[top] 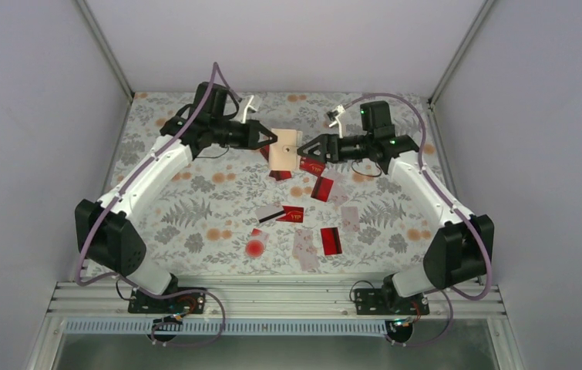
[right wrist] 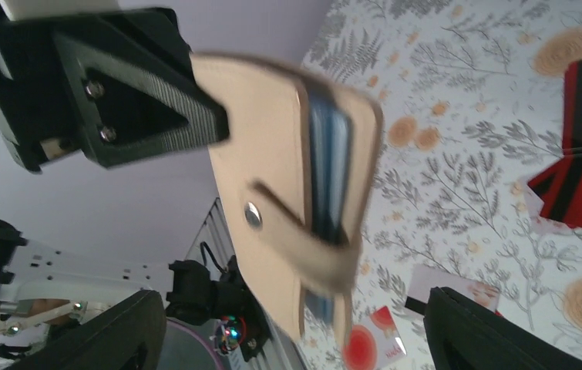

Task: Put the credit cards into the card holder

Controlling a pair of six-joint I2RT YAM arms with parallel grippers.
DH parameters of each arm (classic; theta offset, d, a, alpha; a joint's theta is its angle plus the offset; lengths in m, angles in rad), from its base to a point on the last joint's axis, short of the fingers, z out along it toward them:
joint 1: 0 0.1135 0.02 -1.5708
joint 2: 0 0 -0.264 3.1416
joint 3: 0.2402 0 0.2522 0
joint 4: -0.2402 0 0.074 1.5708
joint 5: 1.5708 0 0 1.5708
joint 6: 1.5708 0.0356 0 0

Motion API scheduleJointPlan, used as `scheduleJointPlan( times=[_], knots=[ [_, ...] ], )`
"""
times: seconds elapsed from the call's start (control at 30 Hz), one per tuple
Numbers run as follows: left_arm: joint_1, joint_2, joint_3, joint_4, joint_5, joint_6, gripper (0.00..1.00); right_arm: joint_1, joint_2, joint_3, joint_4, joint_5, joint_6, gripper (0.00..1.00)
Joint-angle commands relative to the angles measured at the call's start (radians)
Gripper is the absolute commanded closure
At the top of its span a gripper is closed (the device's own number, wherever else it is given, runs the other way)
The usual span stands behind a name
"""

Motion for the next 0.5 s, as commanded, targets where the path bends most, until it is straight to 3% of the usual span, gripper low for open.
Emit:
scheduleJointPlan(
  times=[0.0, 0.13, 0.27, 0.37, 0.47],
  knots=[
    [-0.03, -0.016, 0.027, 0.061, 0.117, 0.006, 0.95, 0.012, 0.027, 0.066, 0.037, -0.069, 0.043, 0.18],
    [-0.054, -0.009, 0.031, 0.088, 0.147, 0.012, 0.94, 0.012, 0.034, 0.086, 0.064, -0.105, 0.067, 0.28],
    [-0.072, -0.001, 0.048, 0.102, 0.159, 0.018, 0.92, 0.012, 0.042, 0.1, 0.071, -0.125, 0.075, 0.49],
    [-0.073, 0.005, 0.059, 0.085, 0.151, 0.039, 0.88, 0.012, 0.045, 0.103, 0.077, -0.131, 0.075, 0.68],
    [-0.074, 0.009, 0.068, 0.062, 0.136, 0.053, 0.79, 0.013, 0.046, 0.1, 0.091, -0.137, 0.084, 0.93]
  ],
)
